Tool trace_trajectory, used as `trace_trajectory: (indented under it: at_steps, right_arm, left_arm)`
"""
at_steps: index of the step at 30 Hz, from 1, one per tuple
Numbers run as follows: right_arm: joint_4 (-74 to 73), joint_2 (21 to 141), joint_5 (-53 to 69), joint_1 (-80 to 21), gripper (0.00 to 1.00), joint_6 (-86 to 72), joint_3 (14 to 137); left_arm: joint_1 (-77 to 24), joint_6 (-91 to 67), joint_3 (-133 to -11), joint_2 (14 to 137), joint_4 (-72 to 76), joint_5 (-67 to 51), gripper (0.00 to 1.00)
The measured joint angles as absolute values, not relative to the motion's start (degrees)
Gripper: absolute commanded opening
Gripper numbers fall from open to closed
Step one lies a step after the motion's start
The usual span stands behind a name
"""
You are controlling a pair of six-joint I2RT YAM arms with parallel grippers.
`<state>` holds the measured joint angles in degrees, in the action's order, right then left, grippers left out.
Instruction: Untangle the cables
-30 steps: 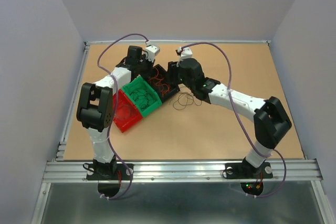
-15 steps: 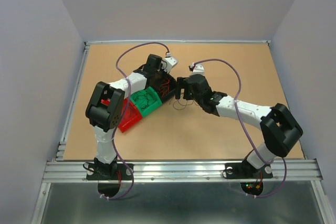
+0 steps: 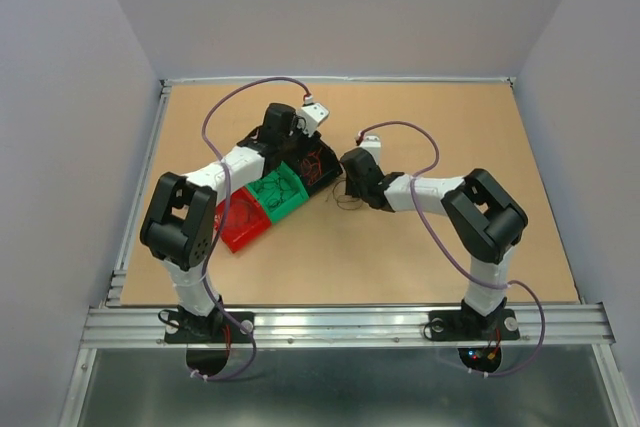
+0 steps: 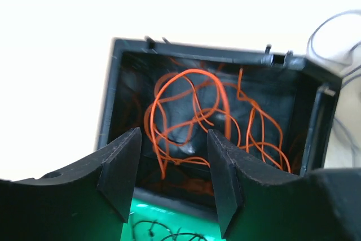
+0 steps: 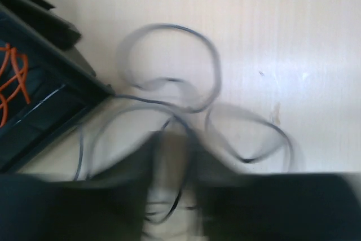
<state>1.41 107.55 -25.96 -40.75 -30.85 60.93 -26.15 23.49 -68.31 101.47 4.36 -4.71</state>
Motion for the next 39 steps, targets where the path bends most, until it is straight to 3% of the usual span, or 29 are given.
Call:
trace_trajectory:
  at_steps: [6, 10, 14, 18, 25, 32, 39]
  right_arm:
    - [-1.3, 104.6, -26.46, -40.56, 0.01, -32.42, 60.31]
    - [0.93, 94.35, -23.49, -40.56, 0.01, -31.35, 55.53]
    - [9.52, 83.99, -13.91, -40.6, 0.01, -28.82, 50.65]
    - [14.83, 82.94, -4.49, -42.61, 0.01, -25.3, 50.48]
    - [15.62, 86.98, 8.1, -51.09, 0.01, -21.26, 55.13]
    - [14.02, 96.68, 11.4, -60.36, 0.01, -20.12, 71.42]
    - [14.02, 109.08, 16.53, -61.67, 0.0, -23.31, 86.35]
  left_arm:
    - [-25.76, 23.0, -64.12, 94.7, 8.49, -4.99, 0.66]
    - [-25.61, 22.55, -60.62, 90.39, 11.4, -5.39, 0.69]
    - [-24.67, 21.8, -57.74, 85.27, 12.95, -5.8, 0.72]
    - [-22.09, 19.94, -56.58, 80.14, 14.02, -6.9, 0.76]
    - [-7.97, 12.27, -52.99, 67.61, 19.14, -10.0, 0.8]
    - [-0.71, 6.33, -48.21, 59.27, 24.27, -10.52, 0.8]
    - [6.9, 2.24, -44.16, 56.71, 26.5, -10.87, 0.79]
